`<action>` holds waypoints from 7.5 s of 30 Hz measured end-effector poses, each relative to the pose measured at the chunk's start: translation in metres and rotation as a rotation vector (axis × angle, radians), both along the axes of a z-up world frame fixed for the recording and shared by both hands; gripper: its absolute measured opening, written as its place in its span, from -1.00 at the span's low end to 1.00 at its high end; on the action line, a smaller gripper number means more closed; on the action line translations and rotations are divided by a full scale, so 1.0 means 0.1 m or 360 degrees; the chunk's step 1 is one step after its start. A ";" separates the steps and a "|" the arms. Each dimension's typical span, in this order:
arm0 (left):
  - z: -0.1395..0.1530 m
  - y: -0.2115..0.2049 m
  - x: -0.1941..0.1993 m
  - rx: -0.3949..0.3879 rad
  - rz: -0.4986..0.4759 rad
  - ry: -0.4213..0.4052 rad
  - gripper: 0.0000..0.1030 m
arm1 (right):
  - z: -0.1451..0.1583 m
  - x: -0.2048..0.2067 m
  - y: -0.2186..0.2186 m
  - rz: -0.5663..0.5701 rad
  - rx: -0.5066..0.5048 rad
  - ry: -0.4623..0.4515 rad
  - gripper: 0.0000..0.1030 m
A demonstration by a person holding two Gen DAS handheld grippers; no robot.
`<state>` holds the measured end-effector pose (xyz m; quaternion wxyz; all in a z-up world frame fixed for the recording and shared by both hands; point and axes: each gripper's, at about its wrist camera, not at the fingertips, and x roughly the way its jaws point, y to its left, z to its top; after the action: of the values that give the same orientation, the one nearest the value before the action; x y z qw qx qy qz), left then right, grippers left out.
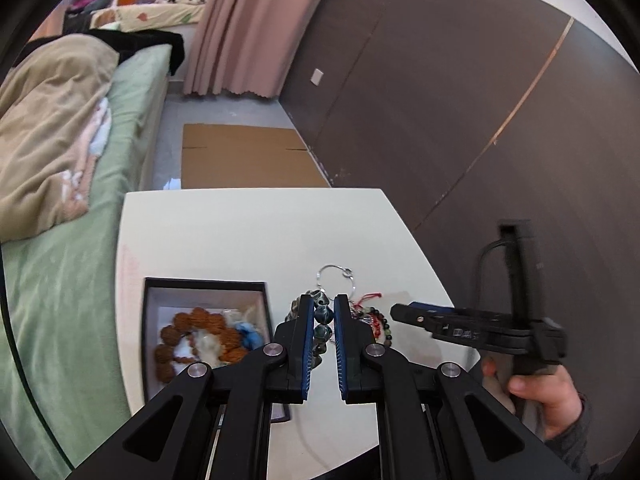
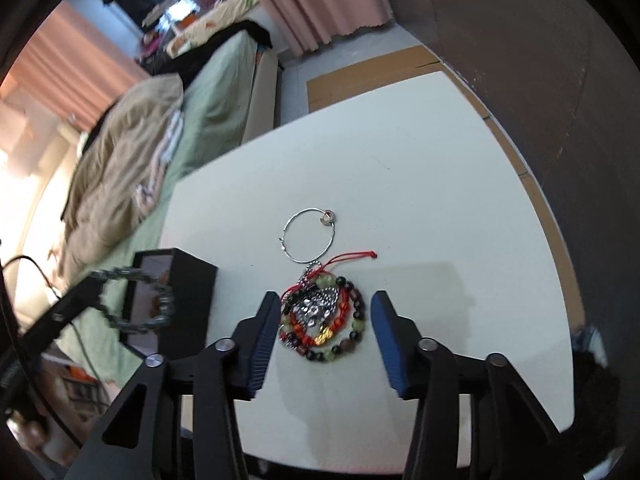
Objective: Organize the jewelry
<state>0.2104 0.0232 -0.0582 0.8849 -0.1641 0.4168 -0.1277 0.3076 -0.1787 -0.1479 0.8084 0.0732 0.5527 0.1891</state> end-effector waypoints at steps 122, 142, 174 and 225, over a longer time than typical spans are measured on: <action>-0.91 -1.38 1.37 0.0479 -0.0104 0.0525 -0.25 | 0.22 0.28 -1.28 -0.0480 0.0426 0.0163 0.36; -0.74 -1.24 1.24 0.0434 -0.0070 0.0449 -0.75 | 0.28 0.28 -1.12 -0.0385 0.0348 0.0131 0.36; -0.08 -0.19 0.49 0.0129 0.0026 0.0159 -0.75 | -0.19 0.14 -0.12 -0.0122 -0.0075 0.0285 -0.54; 0.03 0.64 -0.12 -0.0043 0.0204 0.0229 0.15 | 1.30 -0.55 0.67 0.0231 0.0352 -0.0429 -0.88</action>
<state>0.1981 0.0870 -0.0549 0.8568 -0.2112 0.4660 -0.0644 0.2523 -0.1118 -0.0181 0.8463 0.0955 0.4191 0.3145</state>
